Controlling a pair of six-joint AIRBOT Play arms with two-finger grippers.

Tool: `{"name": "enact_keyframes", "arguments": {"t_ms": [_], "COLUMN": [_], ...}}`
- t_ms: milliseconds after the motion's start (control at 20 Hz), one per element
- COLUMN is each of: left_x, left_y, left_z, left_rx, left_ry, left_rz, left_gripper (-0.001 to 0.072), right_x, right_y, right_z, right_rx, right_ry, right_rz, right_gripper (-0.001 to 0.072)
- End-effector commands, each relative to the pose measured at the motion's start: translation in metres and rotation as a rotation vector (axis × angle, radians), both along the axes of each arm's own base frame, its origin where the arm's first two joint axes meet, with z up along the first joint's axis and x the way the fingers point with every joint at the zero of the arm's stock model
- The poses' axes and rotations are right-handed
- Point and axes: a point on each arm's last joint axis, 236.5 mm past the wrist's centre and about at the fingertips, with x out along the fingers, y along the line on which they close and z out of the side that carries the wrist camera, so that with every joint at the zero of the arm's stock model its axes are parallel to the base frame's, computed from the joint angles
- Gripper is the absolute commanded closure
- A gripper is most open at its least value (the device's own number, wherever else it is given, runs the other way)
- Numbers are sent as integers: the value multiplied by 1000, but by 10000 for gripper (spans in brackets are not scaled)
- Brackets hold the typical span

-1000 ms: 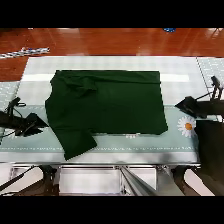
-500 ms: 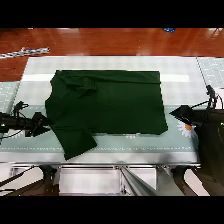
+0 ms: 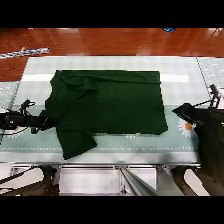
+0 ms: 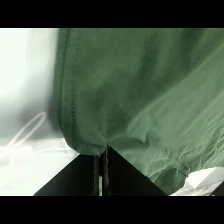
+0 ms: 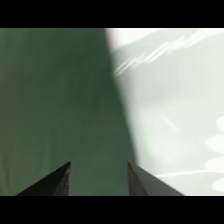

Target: Fold the shirts.

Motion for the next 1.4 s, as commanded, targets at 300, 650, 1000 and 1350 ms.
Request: {"name": "enact_keyframes", "arguments": {"t_ms": [300, 650, 1000, 1350], "left_x": [5, 6, 62, 139], "left_y": [-1, 0, -1, 8], "left_z": [3, 2, 64, 395], "left_rx": [7, 12, -29, 146], "left_ry": [-21, -25, -252, -1104], "left_rz": [-25, -21, 33, 27], "left_gripper": [679, 679, 679, 679], "right_x": [-70, -54, 24, 123], "right_y": [11, 60, 100, 76], "right_z": [-61, -88, -20, 269], "right_rx": [139, 192, 146, -157], "right_ry": [241, 280, 50, -548], "right_rz": [-79, -4, 215, 356], "right_gripper": [300, 300, 691, 691]}}
